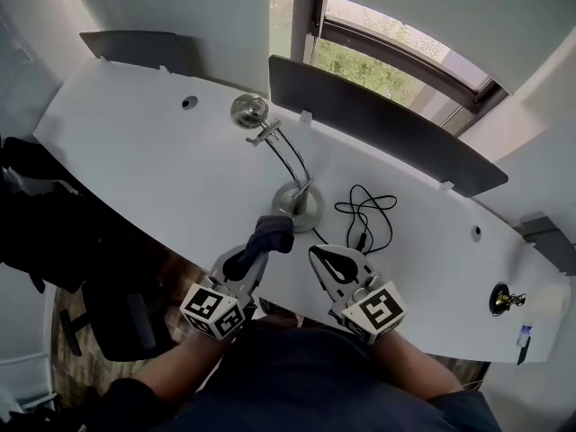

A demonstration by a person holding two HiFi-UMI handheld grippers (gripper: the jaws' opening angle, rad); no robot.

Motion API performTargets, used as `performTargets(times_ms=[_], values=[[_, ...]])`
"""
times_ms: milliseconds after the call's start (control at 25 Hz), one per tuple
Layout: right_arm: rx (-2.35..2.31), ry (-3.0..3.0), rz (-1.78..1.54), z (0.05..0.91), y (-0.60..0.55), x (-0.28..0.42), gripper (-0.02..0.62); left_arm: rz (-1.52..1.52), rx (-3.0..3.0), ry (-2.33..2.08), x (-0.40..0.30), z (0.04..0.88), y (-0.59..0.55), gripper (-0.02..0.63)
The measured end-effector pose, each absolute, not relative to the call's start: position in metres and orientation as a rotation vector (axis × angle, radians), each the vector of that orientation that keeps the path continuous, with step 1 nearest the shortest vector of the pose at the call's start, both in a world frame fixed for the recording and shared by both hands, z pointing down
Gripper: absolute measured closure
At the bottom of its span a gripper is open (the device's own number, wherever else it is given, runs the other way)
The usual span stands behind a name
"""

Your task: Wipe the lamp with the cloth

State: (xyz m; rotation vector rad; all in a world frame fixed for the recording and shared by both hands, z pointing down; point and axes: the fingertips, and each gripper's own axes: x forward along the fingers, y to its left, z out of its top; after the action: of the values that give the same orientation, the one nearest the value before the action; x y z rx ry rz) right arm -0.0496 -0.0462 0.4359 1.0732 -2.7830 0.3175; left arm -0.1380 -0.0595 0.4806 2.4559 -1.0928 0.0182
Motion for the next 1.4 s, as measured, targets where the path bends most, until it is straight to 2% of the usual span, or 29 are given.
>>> performTargets(times_ms=[1040, 1400], values=[[0.977, -2.773, 0.456, 0.493, -0.106, -0.003, 0.586, 0.336, 2.347, -1.264, -0.113, 0.584, -0.174, 0.548], [0.957, -2.754, 0.481, 0.504, -0.109, 0.005, 0.586, 0.479, 2.313, -1.225, -0.103, 0.636, -0.177, 0.548]])
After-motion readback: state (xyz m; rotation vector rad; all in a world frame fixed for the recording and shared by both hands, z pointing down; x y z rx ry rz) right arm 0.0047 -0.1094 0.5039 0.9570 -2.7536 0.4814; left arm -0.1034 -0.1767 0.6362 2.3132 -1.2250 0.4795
